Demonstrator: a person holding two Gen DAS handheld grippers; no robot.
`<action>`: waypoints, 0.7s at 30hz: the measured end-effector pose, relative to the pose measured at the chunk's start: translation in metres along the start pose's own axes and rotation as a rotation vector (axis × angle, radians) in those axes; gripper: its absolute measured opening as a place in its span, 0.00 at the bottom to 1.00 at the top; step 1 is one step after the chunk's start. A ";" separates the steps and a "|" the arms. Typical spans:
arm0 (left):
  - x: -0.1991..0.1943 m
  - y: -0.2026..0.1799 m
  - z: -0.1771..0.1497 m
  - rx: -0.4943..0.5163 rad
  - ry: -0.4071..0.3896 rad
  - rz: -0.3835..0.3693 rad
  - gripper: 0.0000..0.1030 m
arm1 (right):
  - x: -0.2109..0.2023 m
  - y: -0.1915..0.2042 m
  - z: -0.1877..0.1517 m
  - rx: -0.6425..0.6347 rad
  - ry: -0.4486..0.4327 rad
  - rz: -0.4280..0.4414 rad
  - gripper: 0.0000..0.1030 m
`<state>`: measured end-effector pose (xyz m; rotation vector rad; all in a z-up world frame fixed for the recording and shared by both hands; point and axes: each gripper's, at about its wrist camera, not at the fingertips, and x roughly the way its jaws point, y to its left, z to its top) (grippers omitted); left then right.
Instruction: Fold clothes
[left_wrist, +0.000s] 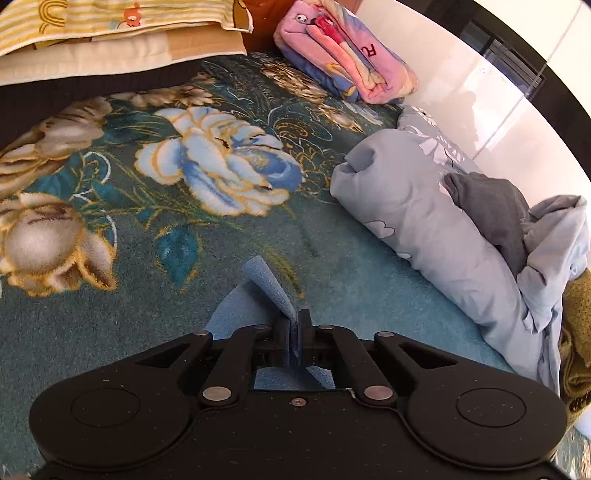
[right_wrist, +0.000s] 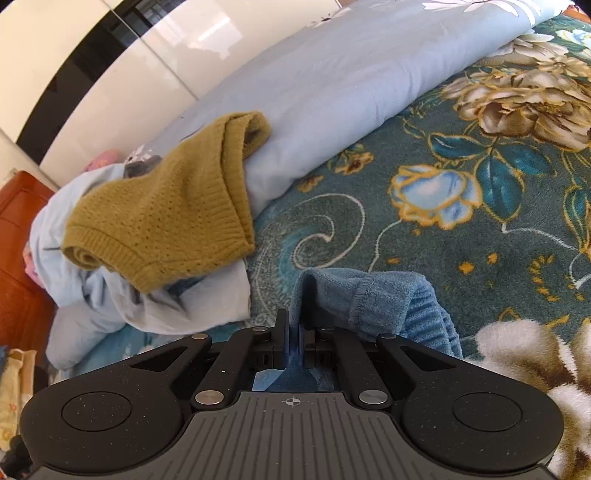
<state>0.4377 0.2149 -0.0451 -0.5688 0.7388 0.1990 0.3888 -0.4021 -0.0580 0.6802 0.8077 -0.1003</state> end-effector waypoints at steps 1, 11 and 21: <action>-0.003 0.003 0.000 -0.006 0.005 -0.015 0.10 | 0.001 0.001 0.000 -0.004 0.004 -0.007 0.03; -0.069 0.056 -0.008 -0.152 -0.034 -0.112 0.60 | -0.067 0.016 -0.017 -0.048 -0.102 0.136 0.40; -0.046 0.064 -0.040 -0.298 0.006 -0.154 0.60 | -0.093 -0.056 -0.078 0.180 -0.075 0.090 0.51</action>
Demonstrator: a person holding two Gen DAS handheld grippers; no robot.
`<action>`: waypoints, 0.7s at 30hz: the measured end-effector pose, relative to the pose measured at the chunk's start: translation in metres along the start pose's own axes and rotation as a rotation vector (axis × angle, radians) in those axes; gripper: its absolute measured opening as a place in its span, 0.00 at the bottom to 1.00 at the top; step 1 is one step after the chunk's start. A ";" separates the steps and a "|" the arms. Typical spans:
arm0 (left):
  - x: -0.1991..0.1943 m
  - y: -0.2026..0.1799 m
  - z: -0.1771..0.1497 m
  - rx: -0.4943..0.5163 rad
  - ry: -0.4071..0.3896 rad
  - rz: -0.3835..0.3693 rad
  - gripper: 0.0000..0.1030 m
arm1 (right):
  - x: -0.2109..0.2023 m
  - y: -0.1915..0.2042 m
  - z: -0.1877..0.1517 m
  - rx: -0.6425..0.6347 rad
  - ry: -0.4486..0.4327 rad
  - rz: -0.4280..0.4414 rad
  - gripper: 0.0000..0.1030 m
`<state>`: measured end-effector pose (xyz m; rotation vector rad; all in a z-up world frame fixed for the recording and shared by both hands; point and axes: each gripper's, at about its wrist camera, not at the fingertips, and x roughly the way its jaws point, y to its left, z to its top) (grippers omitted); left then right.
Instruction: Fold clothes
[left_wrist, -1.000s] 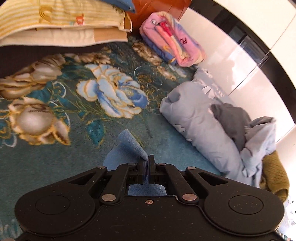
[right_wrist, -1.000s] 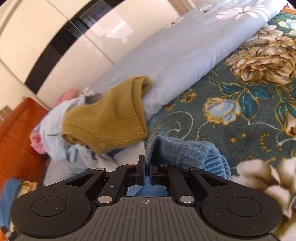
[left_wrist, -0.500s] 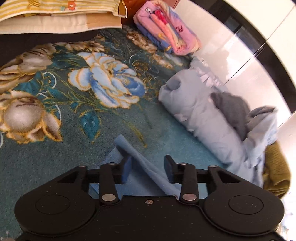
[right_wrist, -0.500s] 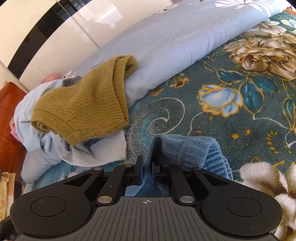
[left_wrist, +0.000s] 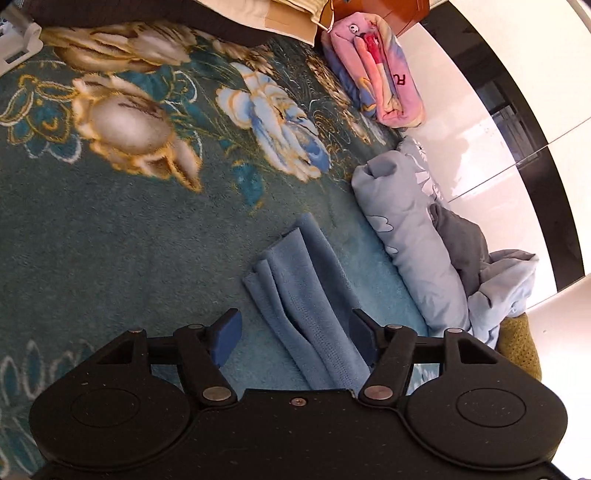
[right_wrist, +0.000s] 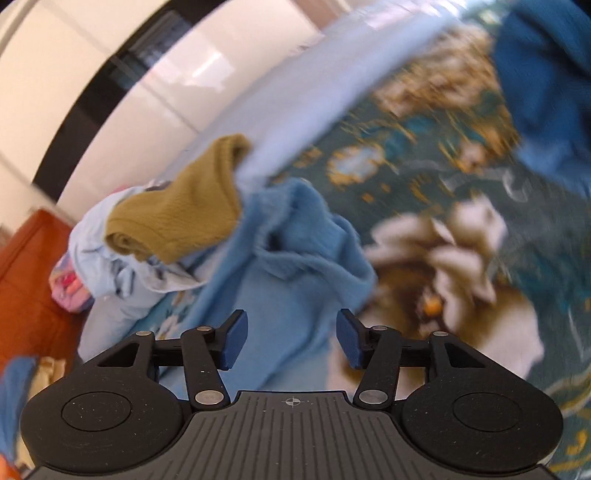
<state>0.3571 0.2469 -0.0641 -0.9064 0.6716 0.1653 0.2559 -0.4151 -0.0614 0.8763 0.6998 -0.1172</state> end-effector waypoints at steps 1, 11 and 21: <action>0.003 -0.003 -0.001 0.003 -0.001 0.000 0.60 | 0.007 -0.003 -0.002 0.030 0.014 0.018 0.51; 0.021 -0.014 -0.010 -0.034 -0.022 0.047 0.16 | 0.056 0.018 -0.012 0.111 0.004 0.067 0.35; -0.042 -0.023 -0.015 -0.027 -0.118 -0.056 0.02 | 0.012 0.033 -0.018 0.019 -0.052 0.109 0.08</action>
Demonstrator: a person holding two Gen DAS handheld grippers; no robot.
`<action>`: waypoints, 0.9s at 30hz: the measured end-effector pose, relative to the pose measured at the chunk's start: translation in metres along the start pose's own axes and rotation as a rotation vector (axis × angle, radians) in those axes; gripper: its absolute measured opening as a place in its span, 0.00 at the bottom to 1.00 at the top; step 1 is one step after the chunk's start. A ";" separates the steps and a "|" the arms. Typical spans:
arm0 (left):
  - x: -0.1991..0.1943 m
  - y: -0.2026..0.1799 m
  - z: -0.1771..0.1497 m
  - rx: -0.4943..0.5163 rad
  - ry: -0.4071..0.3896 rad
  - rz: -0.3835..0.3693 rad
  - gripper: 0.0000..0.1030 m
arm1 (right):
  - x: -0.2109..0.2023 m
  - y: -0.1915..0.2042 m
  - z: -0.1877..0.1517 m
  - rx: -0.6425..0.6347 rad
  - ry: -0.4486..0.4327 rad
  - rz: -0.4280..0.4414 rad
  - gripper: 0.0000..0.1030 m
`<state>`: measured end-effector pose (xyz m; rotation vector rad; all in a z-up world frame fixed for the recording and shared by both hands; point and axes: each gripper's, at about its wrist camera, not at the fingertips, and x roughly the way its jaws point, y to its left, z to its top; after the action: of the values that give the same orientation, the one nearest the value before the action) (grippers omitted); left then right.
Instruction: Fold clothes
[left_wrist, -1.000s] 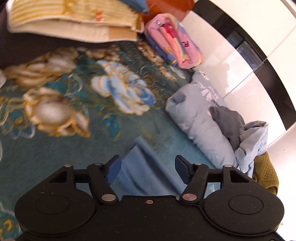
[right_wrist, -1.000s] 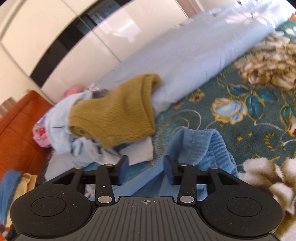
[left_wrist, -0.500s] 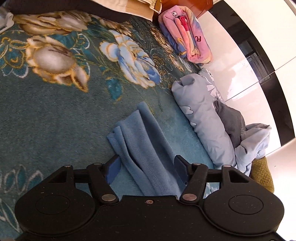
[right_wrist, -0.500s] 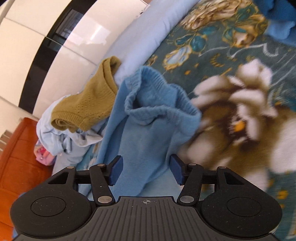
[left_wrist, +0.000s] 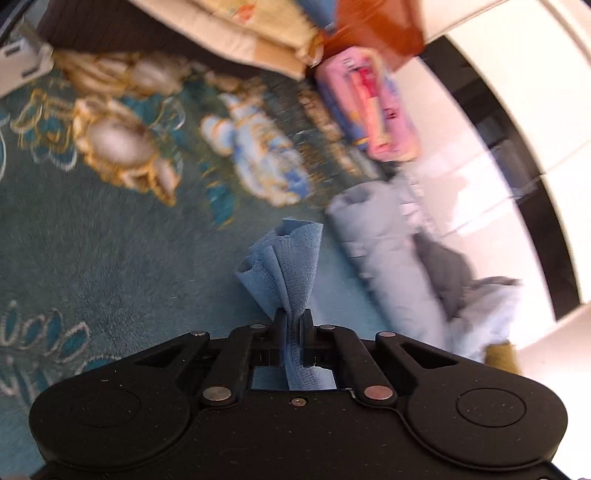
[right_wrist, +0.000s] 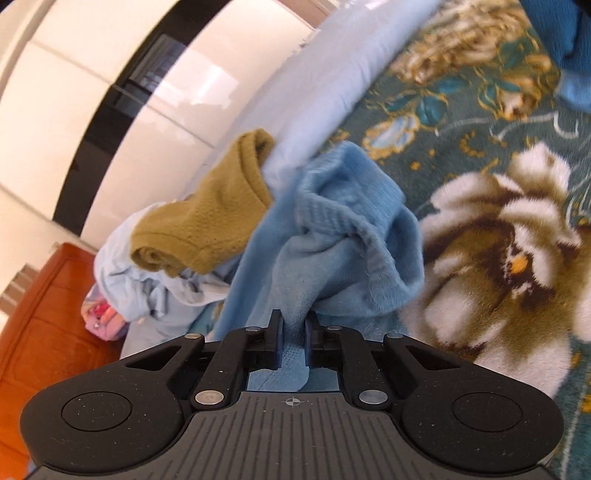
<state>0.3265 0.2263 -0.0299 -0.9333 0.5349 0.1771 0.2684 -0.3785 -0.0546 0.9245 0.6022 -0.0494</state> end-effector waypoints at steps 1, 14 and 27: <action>-0.011 0.000 0.001 0.017 0.000 -0.009 0.02 | -0.008 0.001 -0.002 -0.005 0.000 0.003 0.08; -0.109 0.108 -0.016 -0.110 0.086 0.039 0.02 | -0.082 -0.032 -0.052 -0.046 0.125 -0.081 0.11; -0.134 0.119 -0.030 -0.151 0.104 0.033 0.04 | -0.107 -0.064 -0.038 0.030 -0.027 -0.118 0.36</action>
<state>0.1566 0.2840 -0.0611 -1.0850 0.6402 0.2018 0.1431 -0.4115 -0.0647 0.9149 0.6318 -0.1771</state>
